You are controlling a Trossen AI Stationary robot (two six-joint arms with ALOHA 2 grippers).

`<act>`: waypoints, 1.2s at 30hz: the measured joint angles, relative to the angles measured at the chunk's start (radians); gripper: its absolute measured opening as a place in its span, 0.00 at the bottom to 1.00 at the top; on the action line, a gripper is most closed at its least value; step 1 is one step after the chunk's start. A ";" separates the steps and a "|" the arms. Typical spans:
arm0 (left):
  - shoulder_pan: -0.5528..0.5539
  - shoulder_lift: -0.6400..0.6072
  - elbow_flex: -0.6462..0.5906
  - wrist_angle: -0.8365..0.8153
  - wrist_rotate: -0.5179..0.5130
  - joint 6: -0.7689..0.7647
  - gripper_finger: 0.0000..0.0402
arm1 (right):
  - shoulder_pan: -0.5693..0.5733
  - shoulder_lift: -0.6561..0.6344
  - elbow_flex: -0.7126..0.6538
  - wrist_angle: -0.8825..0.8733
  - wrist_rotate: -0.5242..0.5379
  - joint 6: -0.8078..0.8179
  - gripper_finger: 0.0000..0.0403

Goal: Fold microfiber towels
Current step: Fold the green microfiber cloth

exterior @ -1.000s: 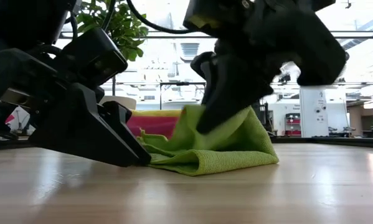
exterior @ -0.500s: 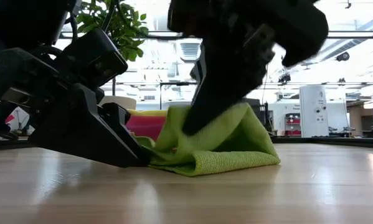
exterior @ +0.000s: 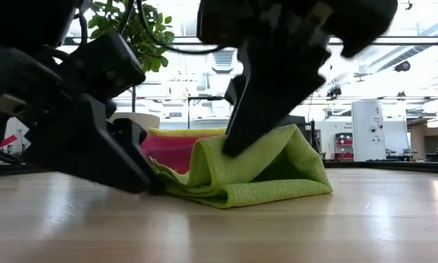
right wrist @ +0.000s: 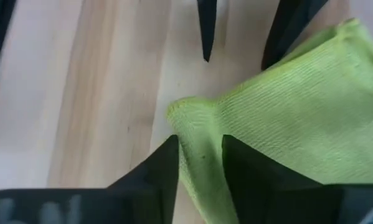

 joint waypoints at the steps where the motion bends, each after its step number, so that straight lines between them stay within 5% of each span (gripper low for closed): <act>1: 0.000 -0.012 0.000 -0.041 0.001 -0.017 0.45 | 0.000 -0.010 0.000 -0.007 0.004 0.000 0.29; 12: -0.003 -0.209 0.007 -0.345 0.042 -0.075 0.45 | 0.000 -0.156 0.000 -0.206 0.011 -0.062 0.40; 17: -0.005 -0.252 0.036 -0.325 -0.044 -0.016 0.45 | 0.013 -0.224 -0.029 -0.333 0.204 -0.073 0.36; 22: 0.016 -0.211 0.037 -0.277 -0.219 0.049 0.45 | 0.010 -0.241 -0.101 -0.239 0.254 -0.088 0.34; 31: 0.054 -0.088 0.052 -0.236 -0.227 0.019 0.45 | 0.004 -0.225 -0.296 -0.001 0.254 -0.073 0.33; 36: 0.066 -0.049 0.051 -0.256 -0.227 -0.029 0.45 | 0.002 -0.225 -0.355 0.005 0.261 -0.026 0.16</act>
